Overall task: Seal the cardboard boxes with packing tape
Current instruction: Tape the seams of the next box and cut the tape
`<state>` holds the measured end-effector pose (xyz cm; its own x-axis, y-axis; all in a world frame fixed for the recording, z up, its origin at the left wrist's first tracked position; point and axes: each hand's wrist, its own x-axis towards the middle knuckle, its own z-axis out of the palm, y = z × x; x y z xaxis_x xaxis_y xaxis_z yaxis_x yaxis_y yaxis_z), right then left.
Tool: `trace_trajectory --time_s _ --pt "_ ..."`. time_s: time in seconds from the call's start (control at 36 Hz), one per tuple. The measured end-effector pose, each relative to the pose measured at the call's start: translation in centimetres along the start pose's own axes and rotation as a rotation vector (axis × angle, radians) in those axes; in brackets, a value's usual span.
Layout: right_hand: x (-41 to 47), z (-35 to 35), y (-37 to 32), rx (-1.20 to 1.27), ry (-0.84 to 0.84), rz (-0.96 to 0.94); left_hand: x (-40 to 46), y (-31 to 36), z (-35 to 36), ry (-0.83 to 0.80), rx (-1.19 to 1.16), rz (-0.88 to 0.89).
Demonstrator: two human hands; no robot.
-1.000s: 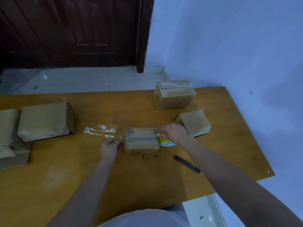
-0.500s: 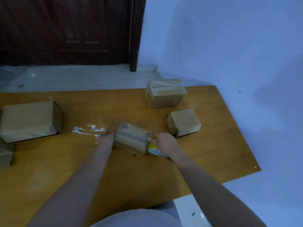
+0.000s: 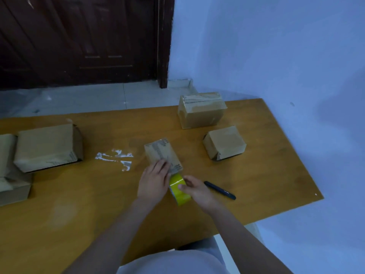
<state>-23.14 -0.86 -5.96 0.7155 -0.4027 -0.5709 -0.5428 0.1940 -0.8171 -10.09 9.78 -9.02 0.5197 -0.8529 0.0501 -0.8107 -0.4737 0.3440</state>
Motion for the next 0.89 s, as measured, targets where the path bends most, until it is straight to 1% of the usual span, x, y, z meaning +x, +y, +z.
trace_trajectory --time_s 0.06,0.14,0.19,0.28,0.36,0.42,0.47,0.53,0.56,0.58,0.61,0.67,0.72,0.78,0.81,0.89 --pt "-0.1 0.2 0.3 0.006 0.013 -0.008 0.0 0.0 -0.3 -0.030 0.023 -0.020" --pt "0.1 0.3 1.0 0.007 0.057 0.022 0.4 0.4 -1.3 -0.178 0.024 -0.052" --pt "0.3 0.6 1.5 -0.142 0.102 0.065 0.5 0.5 -1.4 -0.240 0.049 -0.073" --pt "0.4 1.4 2.2 -0.364 0.195 0.120 0.0 0.5 -1.2 -0.288 0.093 -0.080" --pt "0.7 2.0 2.3 -0.485 0.254 0.137 -0.6 0.4 -1.1 -0.318 0.124 -0.077" --pt "0.5 2.0 2.1 -0.465 0.227 0.143 -0.7 0.5 -1.1 -0.350 0.116 -0.087" --pt "0.2 1.7 1.9 -0.391 0.187 0.155 -0.5 0.5 -1.0 -0.365 0.114 -0.099" --pt "-0.2 0.9 2.2 -0.240 0.225 0.148 -0.4 0.5 -1.1 -0.376 0.125 -0.099" --pt "-0.2 0.2 2.3 -0.178 0.295 0.122 -0.4 0.5 -1.1 -0.376 0.128 -0.100" --pt "-0.1 -0.7 2.6 -0.217 0.394 0.073 -0.4 0.4 -1.2 -0.376 0.131 -0.101" --pt "0.3 -1.9 3.2 -0.353 0.473 0.050 -0.3 0.5 -1.2 -0.380 0.136 -0.101" --pt "1.0 -4.4 4.2 -0.754 0.554 0.134 -0.3 0.5 -1.3 -0.392 0.141 -0.097" --pt "1.2 -6.7 5.7 -1.037 0.554 0.243 -0.4 0.5 -1.2 -0.395 0.138 -0.098" --pt "1.1 -8.1 7.0 -1.182 0.503 0.279 -0.3 0.5 -1.2 -0.398 0.141 -0.104" --pt "1.0 -8.6 7.6 -1.216 0.478 0.264 -0.3 0.5 -1.2 -0.400 0.144 -0.108" --pt "0.9 -9.5 8.5 -1.219 0.418 0.129 -0.3 0.5 -1.2 -0.406 0.144 -0.114"
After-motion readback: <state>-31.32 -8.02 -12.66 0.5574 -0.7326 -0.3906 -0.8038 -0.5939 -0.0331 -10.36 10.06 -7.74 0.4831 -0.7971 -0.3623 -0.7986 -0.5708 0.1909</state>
